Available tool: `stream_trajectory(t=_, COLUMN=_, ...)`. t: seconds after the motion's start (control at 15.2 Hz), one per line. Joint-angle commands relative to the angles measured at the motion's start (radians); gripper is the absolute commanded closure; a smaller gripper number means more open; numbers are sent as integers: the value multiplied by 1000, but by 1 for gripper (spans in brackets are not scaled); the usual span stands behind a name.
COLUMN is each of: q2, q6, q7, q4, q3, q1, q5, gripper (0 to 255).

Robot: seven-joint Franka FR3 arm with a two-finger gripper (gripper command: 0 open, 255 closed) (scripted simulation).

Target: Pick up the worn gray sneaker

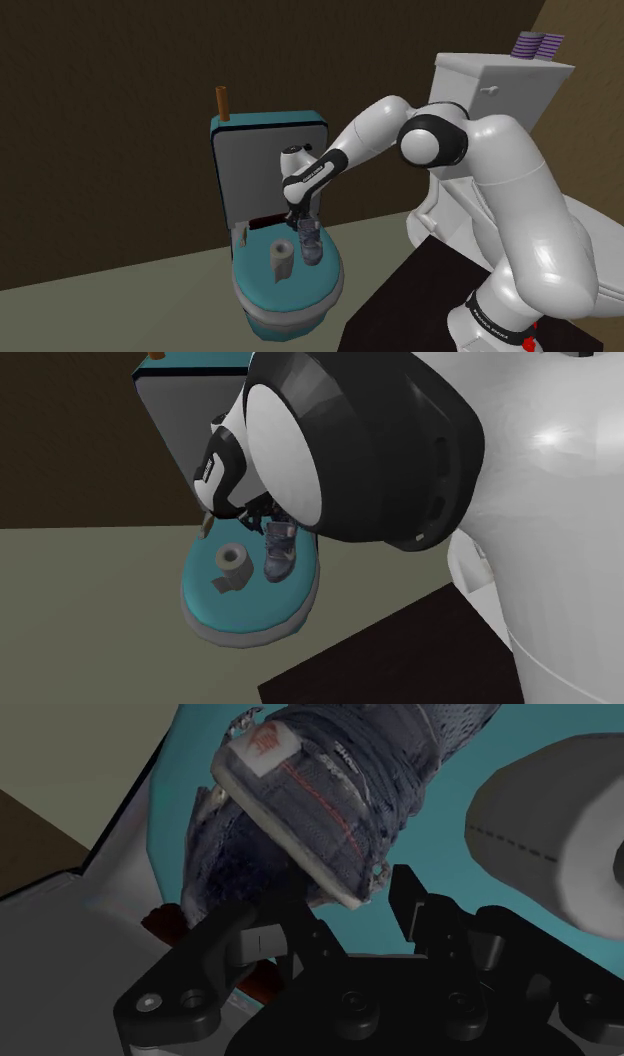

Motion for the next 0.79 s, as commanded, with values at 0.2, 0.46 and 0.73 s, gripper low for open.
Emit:
stream_trajectory(t=0.2, q2=-49, q6=-34, q7=-2, q4=-16, q3=2, q1=-1, q5=2, gripper=255)
stream_trajectory(t=0.46, q2=-91, q6=-66, q7=-5, q4=-26, q3=4, q1=-3, q5=5, gripper=255)
stream_trajectory(t=0.73, q2=-131, q6=-99, q7=-7, q4=-33, q3=6, q1=-4, q5=7, gripper=255)
